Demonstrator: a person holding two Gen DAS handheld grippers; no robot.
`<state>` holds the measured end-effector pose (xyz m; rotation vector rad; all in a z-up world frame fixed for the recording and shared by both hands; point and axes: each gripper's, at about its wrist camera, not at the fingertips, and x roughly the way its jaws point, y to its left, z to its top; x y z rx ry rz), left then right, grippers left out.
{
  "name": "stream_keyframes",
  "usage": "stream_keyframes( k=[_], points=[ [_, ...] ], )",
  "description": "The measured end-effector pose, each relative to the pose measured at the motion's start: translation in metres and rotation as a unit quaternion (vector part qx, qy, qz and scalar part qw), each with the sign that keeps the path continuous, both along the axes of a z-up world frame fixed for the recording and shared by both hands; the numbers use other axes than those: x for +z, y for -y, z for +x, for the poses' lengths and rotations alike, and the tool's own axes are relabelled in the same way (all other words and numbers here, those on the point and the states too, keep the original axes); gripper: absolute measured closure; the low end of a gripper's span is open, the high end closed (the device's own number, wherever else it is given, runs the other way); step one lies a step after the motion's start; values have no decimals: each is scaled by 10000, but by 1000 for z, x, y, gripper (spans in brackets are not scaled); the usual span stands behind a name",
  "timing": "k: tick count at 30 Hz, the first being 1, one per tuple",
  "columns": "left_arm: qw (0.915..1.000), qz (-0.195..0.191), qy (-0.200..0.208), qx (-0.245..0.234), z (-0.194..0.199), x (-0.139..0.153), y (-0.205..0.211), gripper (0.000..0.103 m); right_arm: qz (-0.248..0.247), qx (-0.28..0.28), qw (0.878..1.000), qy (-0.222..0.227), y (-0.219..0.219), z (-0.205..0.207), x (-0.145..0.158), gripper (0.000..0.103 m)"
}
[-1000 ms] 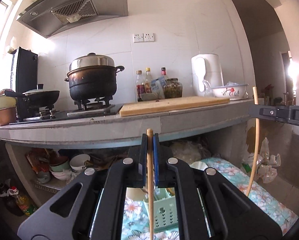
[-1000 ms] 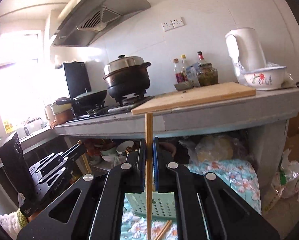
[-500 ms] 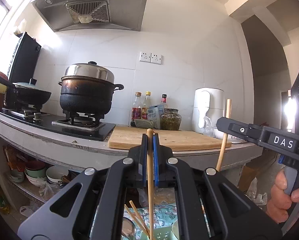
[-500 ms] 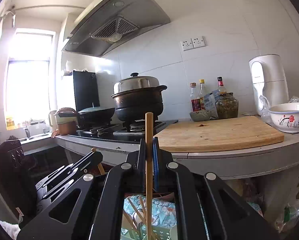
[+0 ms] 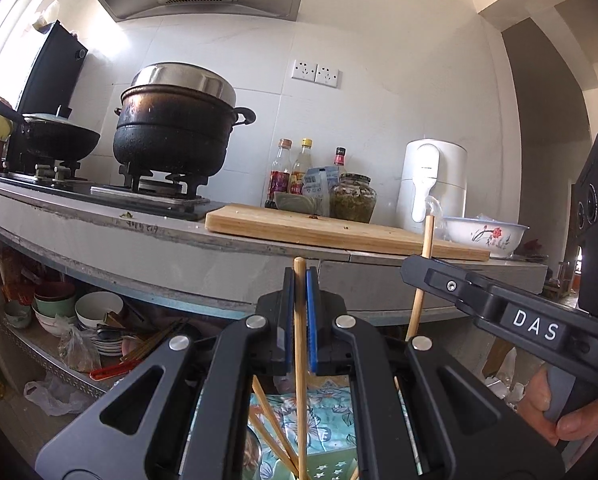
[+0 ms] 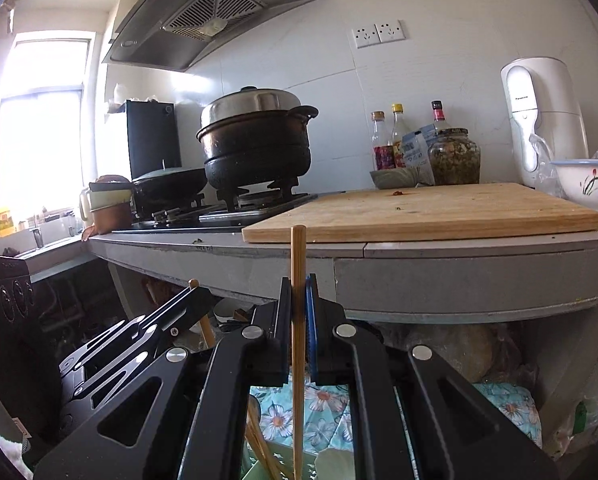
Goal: Organize utensils
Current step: 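Lower both chopsticks into the green holder and open both tools, then move both tools back to the last chopsticks on the quilt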
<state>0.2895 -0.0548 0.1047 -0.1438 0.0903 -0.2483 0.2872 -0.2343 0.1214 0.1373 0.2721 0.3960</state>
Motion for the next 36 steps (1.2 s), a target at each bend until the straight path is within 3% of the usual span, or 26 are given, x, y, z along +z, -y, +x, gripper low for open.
stream_keyframes(
  k=[17,19,20,22,30,36],
  points=[
    [9967,63,-790,-186,15,-42,2,97,-72,210,9973,-693,-3,6,-45,96],
    [9956,35,-922,-187,16,-44,0,76,-101,230,9967,-772,-3,5,-45,93],
    [9953,-12,-956,-184,15,-44,-2,72,-93,223,9964,-819,-2,5,-45,90],
    [9947,-89,-1003,-189,14,-43,-6,68,-36,194,9963,-842,1,2,-42,72],
    [9956,-93,-921,-168,-13,-23,-16,54,117,162,9978,-625,11,-27,-17,68],
    [9953,-4,-922,-293,-53,-8,-29,48,255,80,9984,-500,28,-71,2,68]
  ],
)
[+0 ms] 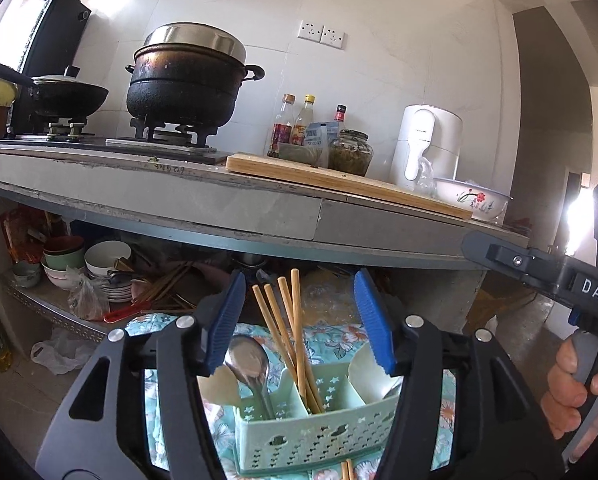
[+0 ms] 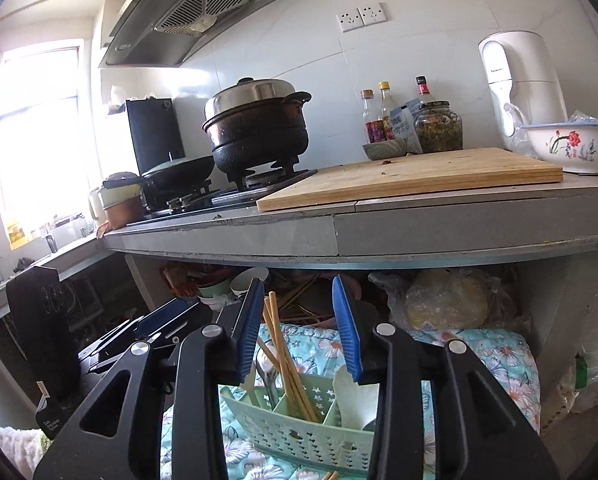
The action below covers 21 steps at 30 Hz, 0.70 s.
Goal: Organize utensils
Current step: 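Move both tools back to the last chopsticks on the quilt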
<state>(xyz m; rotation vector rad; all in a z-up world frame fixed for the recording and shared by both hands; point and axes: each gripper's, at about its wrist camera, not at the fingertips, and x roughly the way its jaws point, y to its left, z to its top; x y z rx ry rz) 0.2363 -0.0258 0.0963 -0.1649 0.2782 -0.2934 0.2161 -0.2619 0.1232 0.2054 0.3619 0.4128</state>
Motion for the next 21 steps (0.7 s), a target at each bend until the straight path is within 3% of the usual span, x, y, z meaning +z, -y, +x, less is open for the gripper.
stream_keyframes(
  k=[7,13,17,21],
  points=[
    [9989,431,-26,-160,-64,-7,-10,46,49,-122,9996,-234,23,-67,-15,68],
    [9878,1532,91,-267,-116,-50,14,46,-658,-264,9965,-449,9,-111,-65,68],
    [9821,1676,-457,-728,-136,-94,26,46,-471,-196,9916,-1186,7,-117,-116,68],
    [9755,1659,-924,-1114,-148,-132,33,47,-303,-108,9823,-1843,1,-113,-161,74]
  ],
)
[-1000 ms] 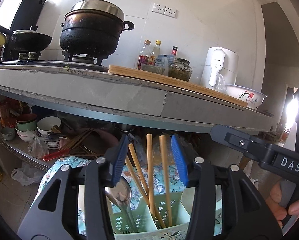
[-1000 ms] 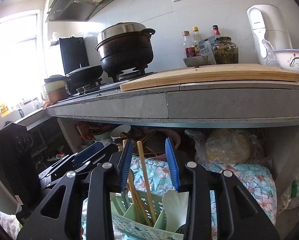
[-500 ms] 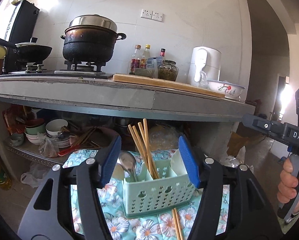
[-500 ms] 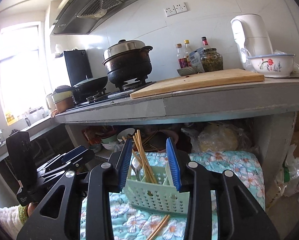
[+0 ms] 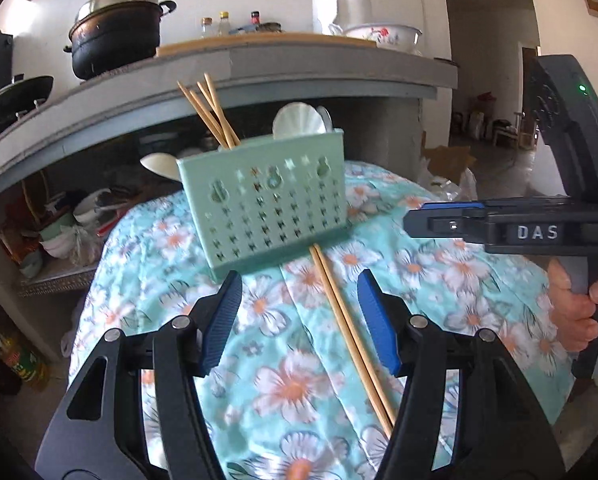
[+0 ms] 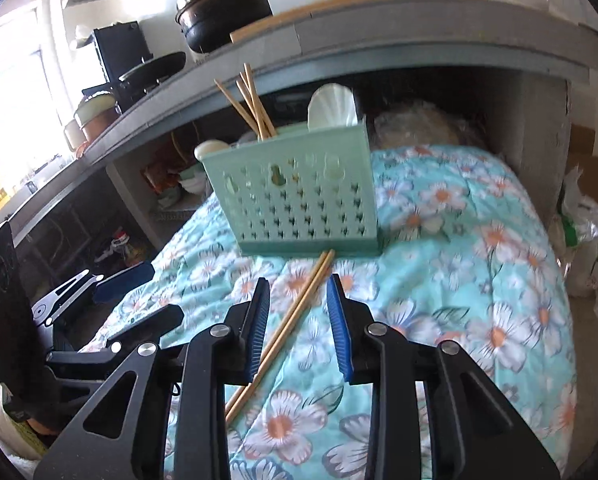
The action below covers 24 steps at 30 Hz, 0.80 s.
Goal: Organize utensils
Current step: 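Move both tools back to the last chopsticks on the quilt, then close the left tool on one bamboo chopstick while the right closes on another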
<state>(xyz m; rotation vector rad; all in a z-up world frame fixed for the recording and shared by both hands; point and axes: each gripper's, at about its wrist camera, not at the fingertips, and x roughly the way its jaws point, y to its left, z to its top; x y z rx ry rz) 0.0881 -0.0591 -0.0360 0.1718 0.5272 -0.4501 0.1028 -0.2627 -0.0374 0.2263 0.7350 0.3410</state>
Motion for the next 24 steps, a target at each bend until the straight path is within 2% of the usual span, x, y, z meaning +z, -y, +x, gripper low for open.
stream_keyframes(
  k=[5,10,16,24],
  points=[
    [9968,-219,-710,-300,3,-30,4,65,150,157,9982,-567,-13,12,-35,82],
    [9888,-581,-1319,-390,12,-48,3,82,410,329,9945,-903,-24,22,-54,85],
    [9799,-821,-1774,-395,21,-61,1,92,643,418,9891,-1260,-29,29,-70,86],
    [9668,-1070,-2291,-365,31,-75,2,97,835,397,9825,-1617,-27,34,-87,90]
  ],
)
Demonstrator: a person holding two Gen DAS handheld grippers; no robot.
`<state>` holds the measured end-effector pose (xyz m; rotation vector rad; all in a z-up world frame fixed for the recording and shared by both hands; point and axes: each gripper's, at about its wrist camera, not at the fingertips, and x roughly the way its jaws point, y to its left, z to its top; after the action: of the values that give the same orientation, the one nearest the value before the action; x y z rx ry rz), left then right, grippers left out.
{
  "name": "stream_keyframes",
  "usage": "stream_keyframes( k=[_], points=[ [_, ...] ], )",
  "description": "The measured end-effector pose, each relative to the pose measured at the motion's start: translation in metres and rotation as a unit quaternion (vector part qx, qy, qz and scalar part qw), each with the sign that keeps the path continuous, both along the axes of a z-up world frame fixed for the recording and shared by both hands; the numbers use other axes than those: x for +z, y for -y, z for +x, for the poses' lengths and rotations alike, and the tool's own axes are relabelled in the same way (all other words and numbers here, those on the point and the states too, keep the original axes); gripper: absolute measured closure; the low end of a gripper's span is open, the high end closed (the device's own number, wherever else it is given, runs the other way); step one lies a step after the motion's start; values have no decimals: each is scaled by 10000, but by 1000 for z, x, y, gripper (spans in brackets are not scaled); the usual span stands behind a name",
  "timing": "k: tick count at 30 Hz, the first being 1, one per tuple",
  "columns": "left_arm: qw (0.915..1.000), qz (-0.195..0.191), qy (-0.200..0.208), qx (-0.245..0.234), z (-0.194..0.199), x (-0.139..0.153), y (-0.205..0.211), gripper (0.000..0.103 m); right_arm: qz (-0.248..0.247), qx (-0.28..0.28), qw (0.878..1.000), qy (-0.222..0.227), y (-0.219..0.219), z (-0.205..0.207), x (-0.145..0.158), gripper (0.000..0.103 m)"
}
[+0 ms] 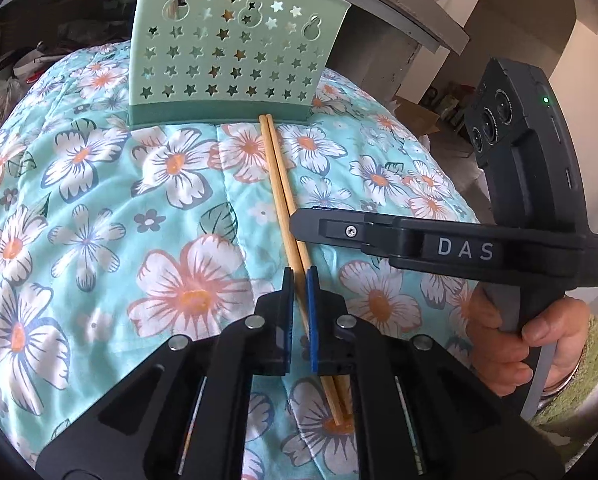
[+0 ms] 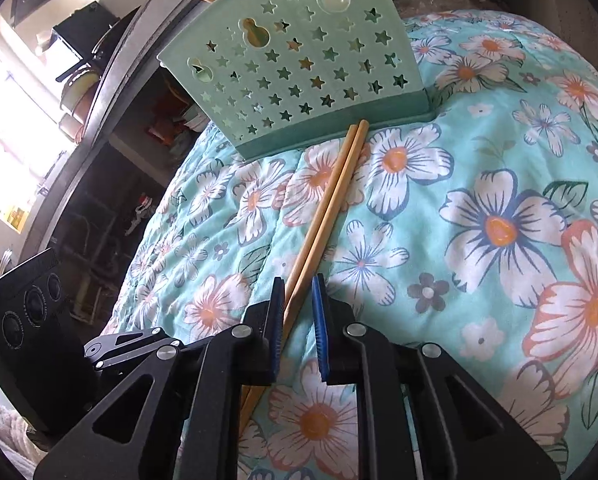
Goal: Organize utensils
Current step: 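Close the left tool on one bamboo chopstick while the right closes on another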
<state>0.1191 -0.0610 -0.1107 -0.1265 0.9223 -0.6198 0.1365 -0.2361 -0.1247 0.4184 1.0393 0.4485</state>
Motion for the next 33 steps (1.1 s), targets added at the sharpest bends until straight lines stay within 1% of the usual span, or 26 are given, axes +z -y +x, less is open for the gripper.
stream_keyframes(
  k=[7,10,14,18,19,21,26,33],
  points=[
    [9998,-101,-166,82,3,-4,-3,97,297,-2,9993,-234,4,3,-7,90],
    [9996,-141,-233,115,4,-5,-5,97,313,-16,9992,-229,4,2,-9,92],
    [9991,-252,-290,164,4,-5,-8,97,514,-106,9983,-257,11,0,-10,93],
    [9988,-322,-302,213,3,-4,-11,100,545,-152,9982,-213,17,-3,-7,95],
    [9987,-340,-303,236,2,-3,-13,103,546,-153,9982,-212,18,-3,-6,96],
    [9985,-312,-320,331,2,-3,-17,103,532,-160,9982,-208,20,-4,-4,100],
    [9965,-374,-507,552,1,-8,-27,103,418,-210,9986,-260,26,-8,-3,100],
    [9972,-310,-310,602,-5,6,-28,103,606,-161,9975,-336,28,-13,4,99]
  ],
)
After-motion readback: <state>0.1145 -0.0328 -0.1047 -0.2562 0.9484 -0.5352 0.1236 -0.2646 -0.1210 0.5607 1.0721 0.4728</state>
